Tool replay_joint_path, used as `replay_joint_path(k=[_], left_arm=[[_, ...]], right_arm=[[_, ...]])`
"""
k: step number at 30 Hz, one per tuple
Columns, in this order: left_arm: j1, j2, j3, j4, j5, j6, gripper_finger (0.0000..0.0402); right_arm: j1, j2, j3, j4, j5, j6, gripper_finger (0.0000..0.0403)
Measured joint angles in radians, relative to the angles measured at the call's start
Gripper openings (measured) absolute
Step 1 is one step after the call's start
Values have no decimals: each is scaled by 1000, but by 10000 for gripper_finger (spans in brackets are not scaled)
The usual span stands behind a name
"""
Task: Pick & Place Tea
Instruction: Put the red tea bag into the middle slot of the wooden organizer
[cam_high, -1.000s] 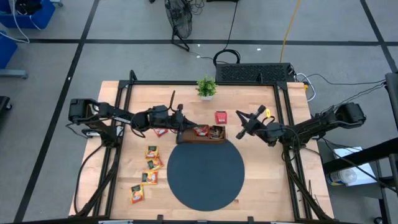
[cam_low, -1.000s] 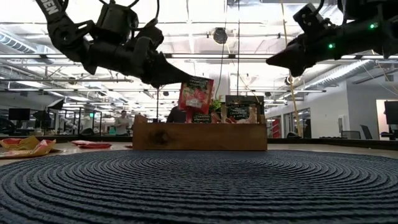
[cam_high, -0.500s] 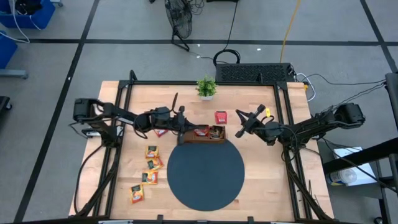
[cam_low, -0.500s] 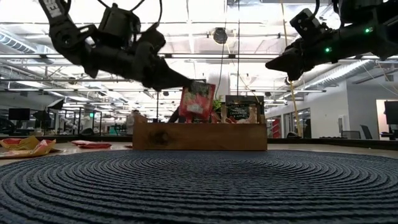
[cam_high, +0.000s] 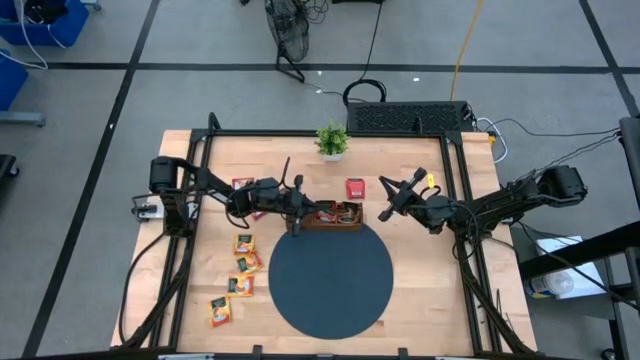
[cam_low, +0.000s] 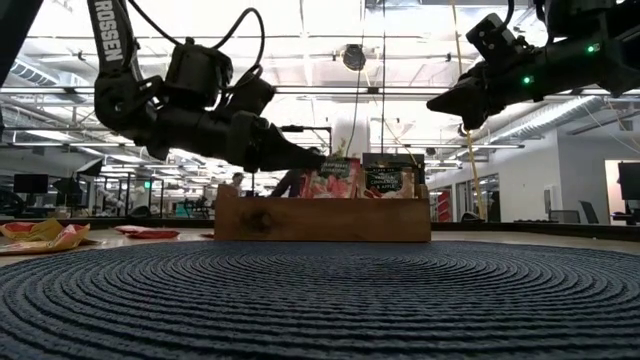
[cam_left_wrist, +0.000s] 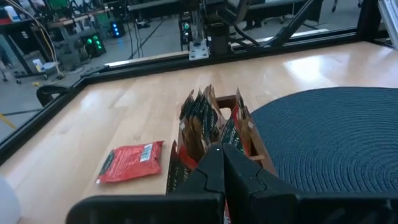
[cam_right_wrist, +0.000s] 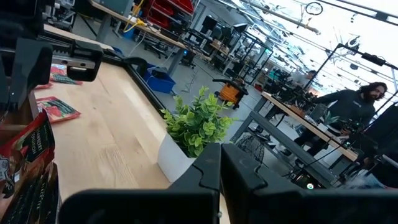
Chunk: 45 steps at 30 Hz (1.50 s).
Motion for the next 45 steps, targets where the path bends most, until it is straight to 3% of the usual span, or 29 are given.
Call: replay_joint_path(k=[9, 23, 27, 45], left_arm=[[0, -2, 0, 3, -26, 5, 0], [-8, -3, -61, 64, -159, 7, 0], [-8, -3, -75, 125, -161, -14, 0], [-55, -3, -73, 122, -162, 8, 1]], right_arm=[[0, 0, 0, 0, 0, 0, 0], [0, 0, 0, -8, 0, 0, 0], [0, 0, 1, -8, 0, 0, 0], [0, 0, 1, -8, 0, 2, 0]])
